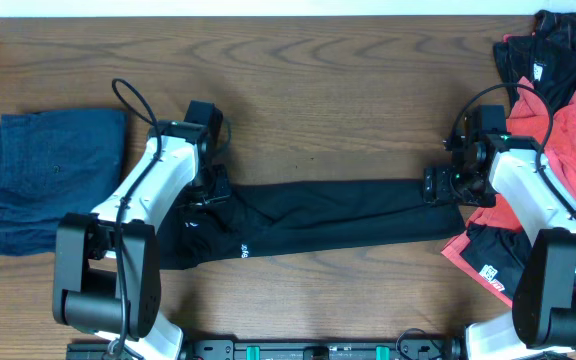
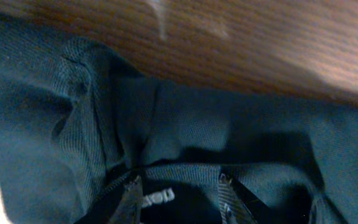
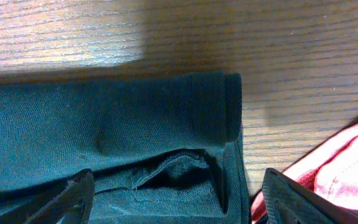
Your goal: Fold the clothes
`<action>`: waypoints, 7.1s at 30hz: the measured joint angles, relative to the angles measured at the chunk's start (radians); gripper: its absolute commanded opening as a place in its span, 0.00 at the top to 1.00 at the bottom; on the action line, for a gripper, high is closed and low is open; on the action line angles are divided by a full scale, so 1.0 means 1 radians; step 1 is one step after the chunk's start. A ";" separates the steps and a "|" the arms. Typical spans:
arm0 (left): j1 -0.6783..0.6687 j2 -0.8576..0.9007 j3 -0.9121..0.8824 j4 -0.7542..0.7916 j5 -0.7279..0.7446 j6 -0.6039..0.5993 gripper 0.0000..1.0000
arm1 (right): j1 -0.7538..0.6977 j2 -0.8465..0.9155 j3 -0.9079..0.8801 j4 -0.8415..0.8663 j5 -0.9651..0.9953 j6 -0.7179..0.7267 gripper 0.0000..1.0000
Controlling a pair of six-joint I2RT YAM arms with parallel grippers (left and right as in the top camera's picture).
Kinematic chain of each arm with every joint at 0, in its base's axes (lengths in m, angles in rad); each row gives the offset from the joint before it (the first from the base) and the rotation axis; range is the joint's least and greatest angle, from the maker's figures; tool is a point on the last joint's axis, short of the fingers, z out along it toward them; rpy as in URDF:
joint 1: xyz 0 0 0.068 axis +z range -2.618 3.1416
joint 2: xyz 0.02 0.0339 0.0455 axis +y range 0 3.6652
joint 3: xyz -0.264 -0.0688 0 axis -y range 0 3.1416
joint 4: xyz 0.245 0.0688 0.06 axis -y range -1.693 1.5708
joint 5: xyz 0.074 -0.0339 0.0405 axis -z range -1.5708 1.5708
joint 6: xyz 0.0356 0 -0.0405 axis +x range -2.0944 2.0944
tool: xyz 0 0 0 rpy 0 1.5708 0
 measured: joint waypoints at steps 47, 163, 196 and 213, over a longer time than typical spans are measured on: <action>0.052 0.058 0.187 0.017 0.048 0.058 0.58 | -0.177 0.021 -0.031 -0.015 -0.273 -0.146 0.06; 0.052 0.058 0.187 -0.164 0.201 0.059 0.58 | 0.464 0.109 0.137 0.129 -0.338 0.179 0.38; 0.052 0.058 0.187 -0.186 0.201 0.059 0.58 | 0.603 0.109 0.138 0.294 -0.003 0.167 0.51; 0.052 0.058 0.187 -0.186 0.201 0.059 0.58 | 0.639 0.168 0.138 0.346 0.033 0.191 0.84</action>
